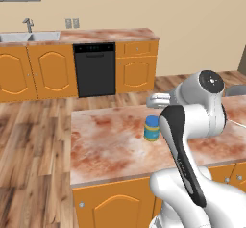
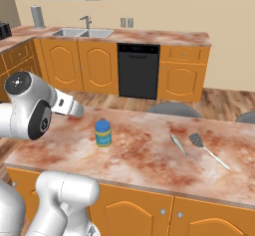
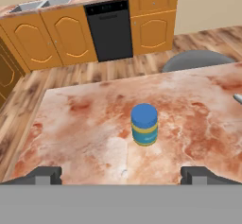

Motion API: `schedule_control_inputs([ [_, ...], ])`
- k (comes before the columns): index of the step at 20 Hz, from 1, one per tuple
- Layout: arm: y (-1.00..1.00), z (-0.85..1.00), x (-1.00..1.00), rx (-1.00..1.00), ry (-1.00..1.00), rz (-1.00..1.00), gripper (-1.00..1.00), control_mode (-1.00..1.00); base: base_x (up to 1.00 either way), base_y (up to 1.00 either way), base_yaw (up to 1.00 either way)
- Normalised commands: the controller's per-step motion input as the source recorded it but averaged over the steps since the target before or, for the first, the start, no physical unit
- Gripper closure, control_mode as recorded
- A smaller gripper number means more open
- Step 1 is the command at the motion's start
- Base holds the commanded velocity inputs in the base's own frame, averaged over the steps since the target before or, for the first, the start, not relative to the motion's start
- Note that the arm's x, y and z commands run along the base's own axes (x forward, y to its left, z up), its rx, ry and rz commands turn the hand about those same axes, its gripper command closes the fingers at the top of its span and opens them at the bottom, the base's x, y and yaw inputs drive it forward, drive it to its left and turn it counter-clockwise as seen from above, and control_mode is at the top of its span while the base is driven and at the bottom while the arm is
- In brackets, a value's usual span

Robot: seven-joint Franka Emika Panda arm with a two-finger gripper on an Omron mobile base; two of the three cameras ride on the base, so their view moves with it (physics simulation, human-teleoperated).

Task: Move the mayonnaise and ketchup from the cabinet to the dining counter.

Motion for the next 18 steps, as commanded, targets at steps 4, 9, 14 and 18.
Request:
schedule_control_inputs([
  [4, 0.00, 0.19, -0.18, 0.00, -0.19, 0.00, -1.00, -1.00, 0.00, 0.00, 0.00],
  [9, -0.05, 0.27, -0.19, 0.00, -0.02, -0.03, -1.00, -1.00, 0.00, 0.00, 0.00],
  [14, -0.03, 0.02, 0.00, 0.00, 0.03, -0.04, -1.00, 1.00, 0.00, 0.00, 0.00],
  [18, 0.00, 0.00, 0.00, 0.00, 0.00, 0.00, -1.00, 1.00, -0.13, -0.09, 0.00],
])
